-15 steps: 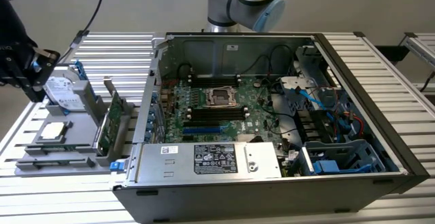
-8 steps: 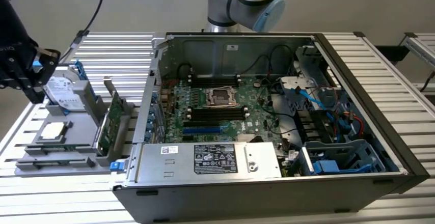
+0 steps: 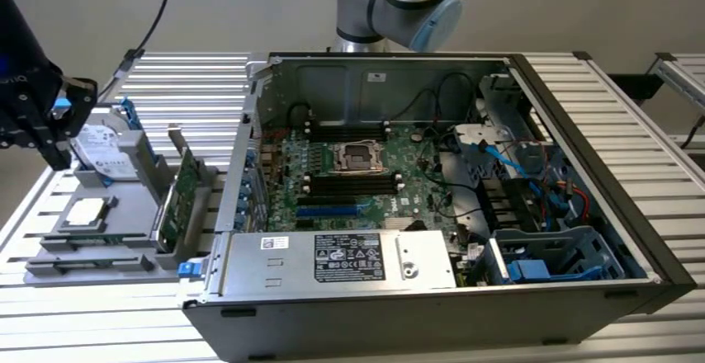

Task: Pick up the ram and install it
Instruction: 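Pick up the ram and move it above insertion slot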

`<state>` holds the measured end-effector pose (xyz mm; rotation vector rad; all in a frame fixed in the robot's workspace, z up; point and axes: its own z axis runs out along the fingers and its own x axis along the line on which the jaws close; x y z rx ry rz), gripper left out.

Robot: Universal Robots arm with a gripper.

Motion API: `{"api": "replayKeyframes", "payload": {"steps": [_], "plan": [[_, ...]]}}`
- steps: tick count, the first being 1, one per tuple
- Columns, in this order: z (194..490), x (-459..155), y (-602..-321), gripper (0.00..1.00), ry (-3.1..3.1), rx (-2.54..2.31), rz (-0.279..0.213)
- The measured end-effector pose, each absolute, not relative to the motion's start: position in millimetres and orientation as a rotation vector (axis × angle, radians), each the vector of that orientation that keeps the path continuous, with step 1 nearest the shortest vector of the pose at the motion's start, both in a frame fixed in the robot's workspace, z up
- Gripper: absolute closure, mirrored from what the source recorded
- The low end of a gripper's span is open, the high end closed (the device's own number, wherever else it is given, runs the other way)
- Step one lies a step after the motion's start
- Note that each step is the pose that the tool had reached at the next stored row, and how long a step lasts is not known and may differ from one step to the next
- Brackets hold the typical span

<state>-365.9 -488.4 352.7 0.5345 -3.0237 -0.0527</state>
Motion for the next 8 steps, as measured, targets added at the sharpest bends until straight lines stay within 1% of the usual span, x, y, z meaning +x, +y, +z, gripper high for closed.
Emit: {"api": "replayKeyframes", "payload": {"steps": [8], "plan": [[345.3, -365.9, -488.4, 0.89, -2.975, 0.753, -0.045]]}}
